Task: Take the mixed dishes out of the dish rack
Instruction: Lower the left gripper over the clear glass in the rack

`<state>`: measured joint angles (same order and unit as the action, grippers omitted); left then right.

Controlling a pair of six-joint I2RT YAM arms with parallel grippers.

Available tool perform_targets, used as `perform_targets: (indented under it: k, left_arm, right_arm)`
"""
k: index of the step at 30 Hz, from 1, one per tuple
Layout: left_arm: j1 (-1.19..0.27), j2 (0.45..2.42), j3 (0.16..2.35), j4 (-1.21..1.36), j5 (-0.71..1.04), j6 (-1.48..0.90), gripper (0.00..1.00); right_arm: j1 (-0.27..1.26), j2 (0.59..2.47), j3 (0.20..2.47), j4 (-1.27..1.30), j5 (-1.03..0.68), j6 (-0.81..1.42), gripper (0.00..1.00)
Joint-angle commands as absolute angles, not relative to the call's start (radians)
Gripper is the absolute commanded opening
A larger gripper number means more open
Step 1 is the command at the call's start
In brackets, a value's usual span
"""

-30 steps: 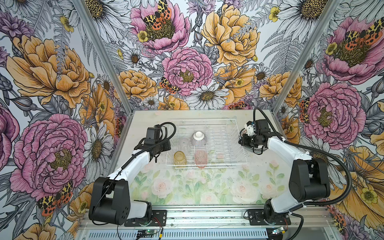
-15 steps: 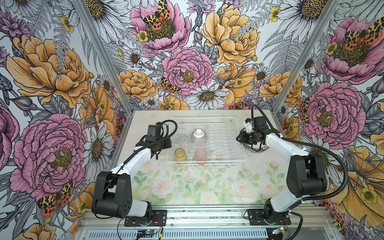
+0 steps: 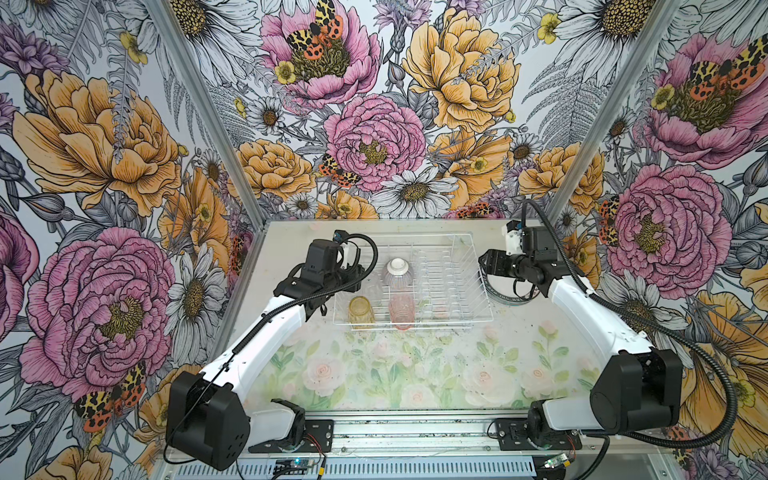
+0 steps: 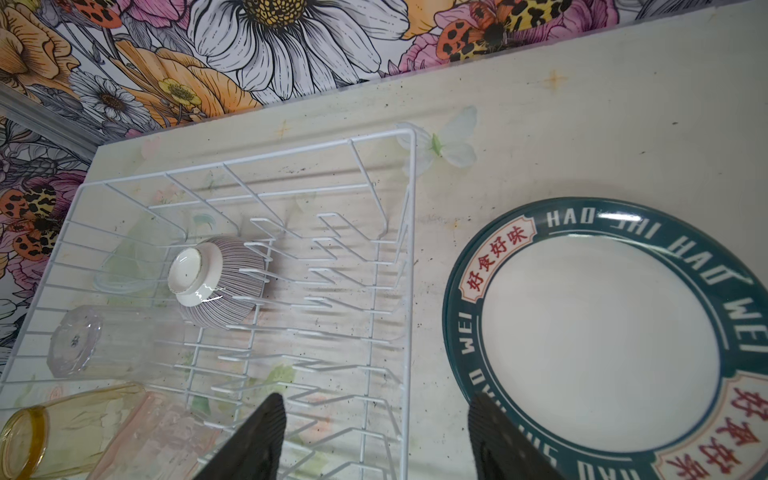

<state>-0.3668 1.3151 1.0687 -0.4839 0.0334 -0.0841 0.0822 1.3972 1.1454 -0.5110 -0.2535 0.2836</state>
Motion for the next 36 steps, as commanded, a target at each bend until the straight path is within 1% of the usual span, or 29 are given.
perform_targets:
  k: [1,6,13,18,20,23,27,30,31,32,33,36]
  left_arm:
    - [-0.377,1.384,1.139,-0.541,0.037,-0.041,0.66]
    - [-0.411,1.492,1.242,-0.639,0.048,-0.010,0.67]
    - [-0.437,1.592,1.316,-0.702,0.069,0.009,0.68]
    - [-0.443,1.638,1.344,-0.734,0.052,0.011,0.68]
    - [-0.445,1.652,1.354,-0.749,0.036,0.015,0.70]
    - [-0.444,1.666,1.361,-0.755,0.021,0.019,0.71]
    - [-0.444,1.676,1.369,-0.761,0.014,0.022,0.74]
    - [-0.443,1.683,1.370,-0.761,0.013,0.025,0.83]
    - [-0.442,1.686,1.371,-0.761,0.017,0.027,0.89]
    - [-0.440,1.690,1.371,-0.761,0.021,0.026,0.97]
    - [-0.438,1.696,1.374,-0.761,0.025,0.029,0.99]
    - [-0.435,1.711,1.382,-0.760,0.030,0.027,0.99]
  right_arm:
    - [0.087,1.368,1.128,-0.490,-0.232,0.295,0.72]
    - [0.088,1.349,1.110,-0.490,-0.222,0.287,0.72]
    - [0.086,1.356,1.112,-0.485,-0.216,0.285,0.72]
    - [0.086,1.366,1.112,-0.484,-0.213,0.282,0.72]
    - [0.085,1.369,1.111,-0.484,-0.213,0.281,0.72]
    - [0.085,1.373,1.111,-0.482,-0.209,0.279,0.72]
    - [0.084,1.380,1.109,-0.479,-0.206,0.281,0.72]
    - [0.085,1.386,1.106,-0.477,-0.206,0.281,0.72]
    - [0.084,1.388,1.106,-0.476,-0.206,0.282,0.72]
    - [0.084,1.390,1.106,-0.475,-0.207,0.282,0.72]
    - [0.085,1.391,1.106,-0.474,-0.206,0.282,0.72]
    - [0.085,1.393,1.105,-0.472,-0.204,0.281,0.72]
